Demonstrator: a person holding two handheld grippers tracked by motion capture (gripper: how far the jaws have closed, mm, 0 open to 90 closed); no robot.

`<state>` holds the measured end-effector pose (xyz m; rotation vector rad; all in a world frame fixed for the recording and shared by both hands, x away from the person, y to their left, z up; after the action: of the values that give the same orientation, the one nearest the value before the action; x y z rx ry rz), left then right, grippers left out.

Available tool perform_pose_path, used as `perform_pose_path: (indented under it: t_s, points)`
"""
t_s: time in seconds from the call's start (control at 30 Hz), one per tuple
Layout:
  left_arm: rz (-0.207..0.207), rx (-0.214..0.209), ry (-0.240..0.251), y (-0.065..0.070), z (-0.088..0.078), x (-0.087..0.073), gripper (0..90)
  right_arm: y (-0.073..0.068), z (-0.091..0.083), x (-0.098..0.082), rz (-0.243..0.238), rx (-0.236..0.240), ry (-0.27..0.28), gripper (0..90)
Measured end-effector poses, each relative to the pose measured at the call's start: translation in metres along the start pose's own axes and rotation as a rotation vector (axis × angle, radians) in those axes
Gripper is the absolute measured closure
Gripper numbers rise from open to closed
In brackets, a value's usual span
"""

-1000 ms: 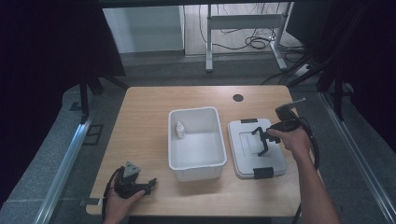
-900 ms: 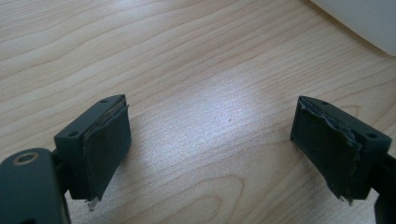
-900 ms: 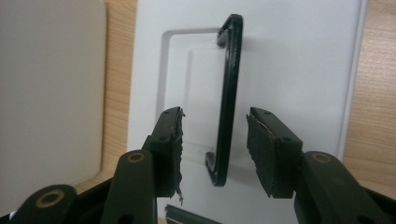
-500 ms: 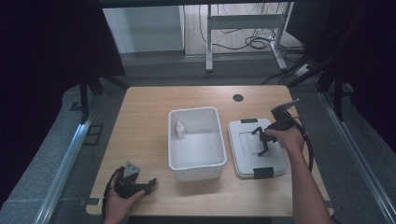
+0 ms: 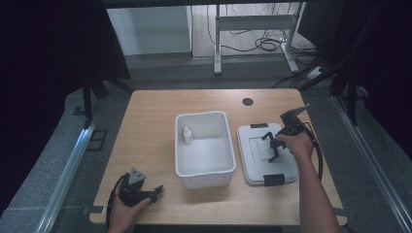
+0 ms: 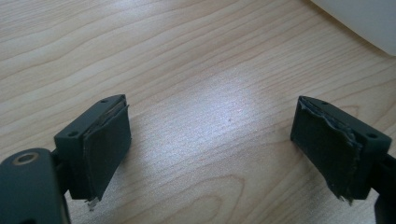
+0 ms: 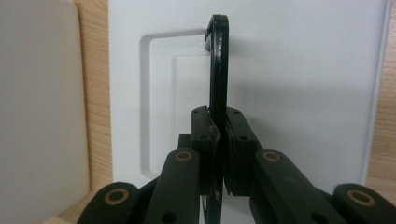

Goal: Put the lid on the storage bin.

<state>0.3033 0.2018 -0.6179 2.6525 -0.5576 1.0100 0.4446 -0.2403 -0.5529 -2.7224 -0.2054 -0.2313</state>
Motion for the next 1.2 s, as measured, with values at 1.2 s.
perform_pose_path:
  t_s: [1.2]
  points:
    - [0.002, 0.001, -0.001, 0.0, 0.0, 0.0, 12.1, -0.051, -0.094, 0.015, 0.015, 0.042, 0.12, 85.1]
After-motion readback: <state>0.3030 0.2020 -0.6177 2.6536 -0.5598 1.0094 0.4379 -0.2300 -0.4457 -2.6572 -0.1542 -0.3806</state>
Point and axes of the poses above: each handheld gripper's, and its own axes: z roughly forward along the jaws, x roughly out of its top, y roughly to its right, the point moved 10 cm from there along z, roughly forward along the jaws, and after that the axes turned 5 degrees about -z, right-handed, at the moved point
